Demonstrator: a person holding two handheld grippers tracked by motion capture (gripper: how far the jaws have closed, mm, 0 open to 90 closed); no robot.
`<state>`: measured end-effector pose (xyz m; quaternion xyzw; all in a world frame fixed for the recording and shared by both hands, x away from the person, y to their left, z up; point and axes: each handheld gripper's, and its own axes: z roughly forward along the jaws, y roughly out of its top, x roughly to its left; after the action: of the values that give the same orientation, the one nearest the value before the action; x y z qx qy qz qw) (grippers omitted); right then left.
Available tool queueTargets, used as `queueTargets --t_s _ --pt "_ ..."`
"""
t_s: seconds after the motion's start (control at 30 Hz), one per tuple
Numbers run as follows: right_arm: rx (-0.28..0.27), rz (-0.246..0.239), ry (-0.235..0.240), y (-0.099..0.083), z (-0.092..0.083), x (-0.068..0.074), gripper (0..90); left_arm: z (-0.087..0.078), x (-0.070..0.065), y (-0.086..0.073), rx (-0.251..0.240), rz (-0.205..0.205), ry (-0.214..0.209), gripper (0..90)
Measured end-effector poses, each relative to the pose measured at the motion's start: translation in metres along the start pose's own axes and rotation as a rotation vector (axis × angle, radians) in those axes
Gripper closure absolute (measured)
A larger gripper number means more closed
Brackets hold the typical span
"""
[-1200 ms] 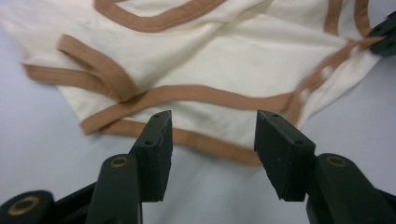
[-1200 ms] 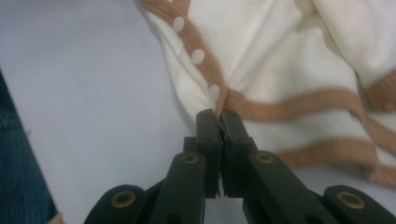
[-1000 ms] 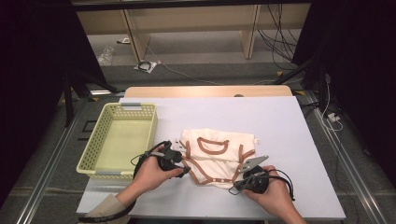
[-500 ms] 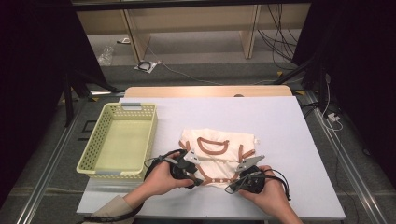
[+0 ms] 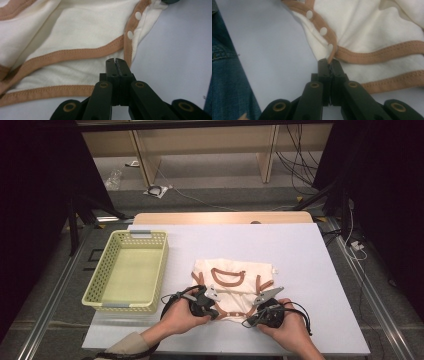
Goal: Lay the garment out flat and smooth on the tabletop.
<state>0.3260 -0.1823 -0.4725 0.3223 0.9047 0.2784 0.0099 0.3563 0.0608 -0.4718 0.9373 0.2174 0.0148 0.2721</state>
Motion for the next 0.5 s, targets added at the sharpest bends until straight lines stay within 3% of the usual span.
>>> queueTargets --t_s 0.5 --pt "0.048 -0.044 0.082 -0.014 -0.006 0.022 89.7 -0.013 -0.023 -0.015 0.047 0.033 -0.062 89.4"
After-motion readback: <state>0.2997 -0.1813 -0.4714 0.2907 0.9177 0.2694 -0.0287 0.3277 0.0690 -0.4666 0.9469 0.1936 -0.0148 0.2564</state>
